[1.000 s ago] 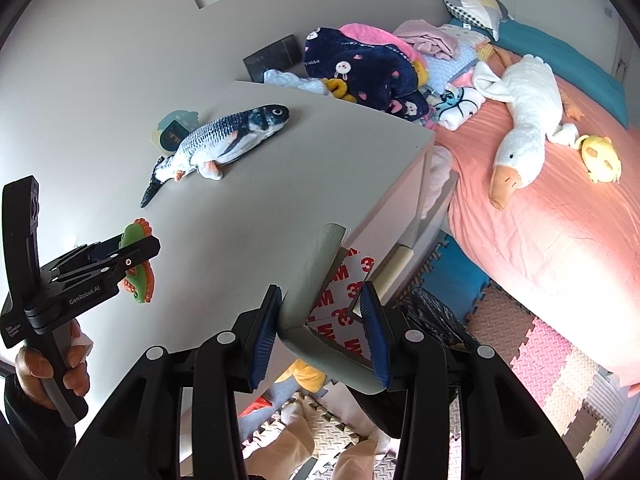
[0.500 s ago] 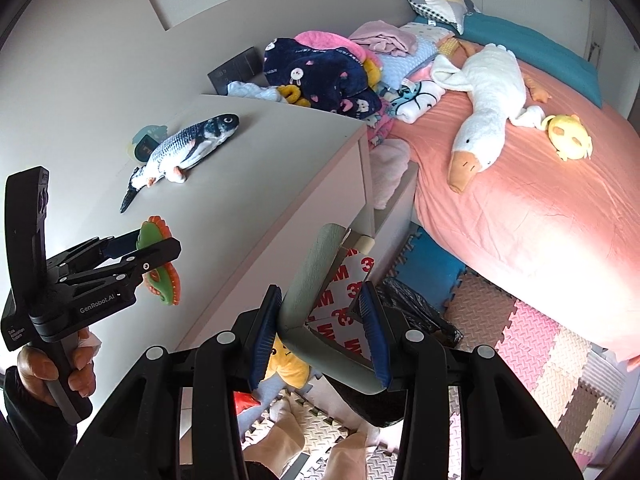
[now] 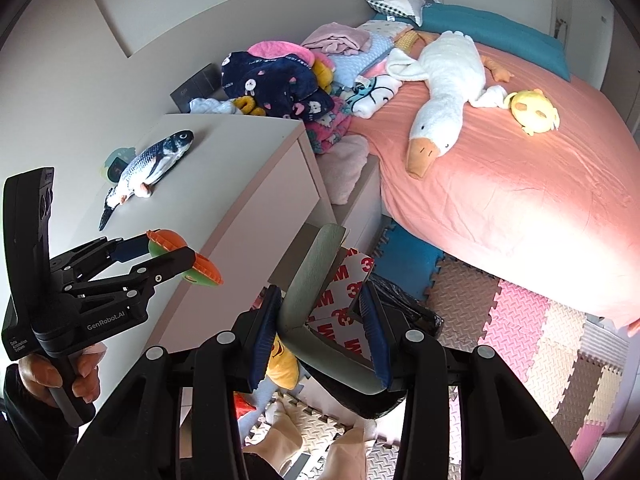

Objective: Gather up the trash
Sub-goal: 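Carry the seahorse and foam block over the black trash bin, then open both tools to drop the seahorse and foam block into the bin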

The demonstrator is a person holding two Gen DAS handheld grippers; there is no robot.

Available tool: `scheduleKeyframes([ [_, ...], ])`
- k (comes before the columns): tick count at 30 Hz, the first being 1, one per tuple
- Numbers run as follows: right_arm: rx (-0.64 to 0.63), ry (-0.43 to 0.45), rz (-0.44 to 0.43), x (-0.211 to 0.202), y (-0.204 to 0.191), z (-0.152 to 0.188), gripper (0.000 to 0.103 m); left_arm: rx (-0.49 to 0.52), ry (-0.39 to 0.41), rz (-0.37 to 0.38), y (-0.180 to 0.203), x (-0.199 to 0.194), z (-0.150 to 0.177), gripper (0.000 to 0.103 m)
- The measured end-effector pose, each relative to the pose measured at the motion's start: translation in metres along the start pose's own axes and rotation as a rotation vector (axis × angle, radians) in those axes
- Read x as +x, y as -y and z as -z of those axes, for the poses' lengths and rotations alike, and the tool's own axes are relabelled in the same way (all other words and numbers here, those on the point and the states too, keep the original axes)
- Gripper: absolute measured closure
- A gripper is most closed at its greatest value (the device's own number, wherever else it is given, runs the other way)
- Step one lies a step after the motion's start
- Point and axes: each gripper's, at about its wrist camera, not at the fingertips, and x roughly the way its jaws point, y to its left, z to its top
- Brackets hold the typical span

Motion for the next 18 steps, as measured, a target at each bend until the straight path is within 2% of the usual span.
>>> scheduleKeyframes([
  [11,0.068,-0.021,0.03,0.001,0.032,0.009,0.06,0.116,-0.056,0.041,0.041,0.021,-0.002,0.048],
  [15,0.084,-0.049,0.042,0.007,0.038,0.008,0.059,0.144,-0.109,0.06,0.046,0.032,-0.001,0.046],
  [16,0.093,-0.057,0.047,0.008,0.04,0.008,0.056,0.152,-0.124,0.062,0.047,0.034,0.0,0.032],
  [17,0.103,-0.059,0.051,0.008,0.042,0.007,0.046,0.154,-0.13,0.05,0.047,0.036,0.002,0.019],
  [18,0.112,-0.053,0.055,0.008,0.044,0.007,0.043,0.156,-0.125,0.029,0.047,0.036,0.002,0.006],
])
